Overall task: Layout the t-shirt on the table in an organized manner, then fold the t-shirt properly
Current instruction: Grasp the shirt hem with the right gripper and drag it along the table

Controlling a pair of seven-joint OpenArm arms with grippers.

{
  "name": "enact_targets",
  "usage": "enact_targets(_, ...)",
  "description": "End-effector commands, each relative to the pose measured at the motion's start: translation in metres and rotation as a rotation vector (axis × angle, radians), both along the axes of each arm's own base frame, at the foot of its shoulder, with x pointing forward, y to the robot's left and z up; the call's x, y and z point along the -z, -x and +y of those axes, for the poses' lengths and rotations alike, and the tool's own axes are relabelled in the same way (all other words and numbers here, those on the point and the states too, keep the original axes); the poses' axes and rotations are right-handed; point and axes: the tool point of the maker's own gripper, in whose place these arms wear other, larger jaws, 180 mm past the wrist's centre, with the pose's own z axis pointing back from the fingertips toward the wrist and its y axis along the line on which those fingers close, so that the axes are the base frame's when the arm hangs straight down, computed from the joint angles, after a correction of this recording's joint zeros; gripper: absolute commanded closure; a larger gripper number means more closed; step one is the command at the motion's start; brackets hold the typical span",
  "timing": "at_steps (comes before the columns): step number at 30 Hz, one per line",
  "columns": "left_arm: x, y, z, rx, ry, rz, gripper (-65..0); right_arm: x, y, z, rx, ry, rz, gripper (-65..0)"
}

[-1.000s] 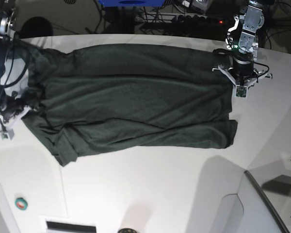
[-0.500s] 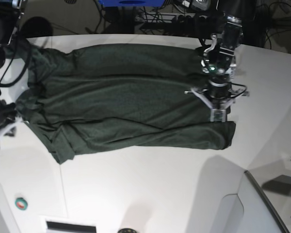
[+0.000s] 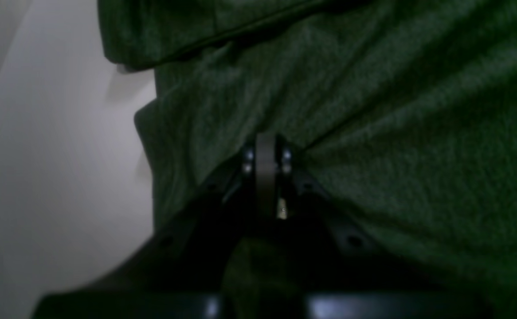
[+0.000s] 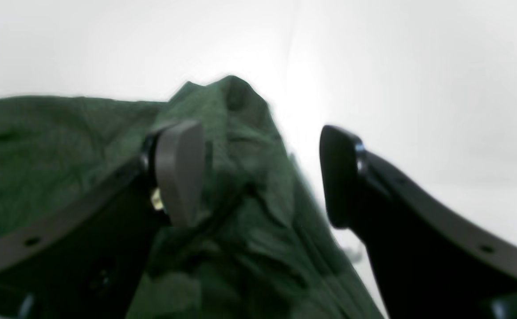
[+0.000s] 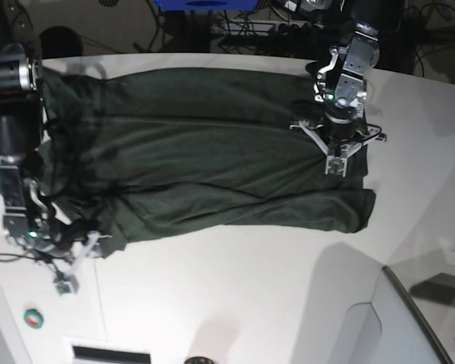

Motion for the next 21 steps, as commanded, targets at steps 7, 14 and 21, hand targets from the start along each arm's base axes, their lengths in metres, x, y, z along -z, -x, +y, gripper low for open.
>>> enact_targets(7,-0.001,0.000,0.006,-0.012,-0.011,0.006,0.0,0.002,-0.015,0.034,-0.063,-0.020,-0.009,-37.7)
enact_targets(14,-0.002,-0.001,0.004,-0.010,-0.006,0.000,0.0,0.013,-0.011,0.037,-0.056,-0.032,0.030,-12.6)
enact_targets(21,0.000,0.002,0.006,-0.010,-0.010,0.009,0.0,0.010,0.011,0.021,-0.072,0.011,0.005,0.0)
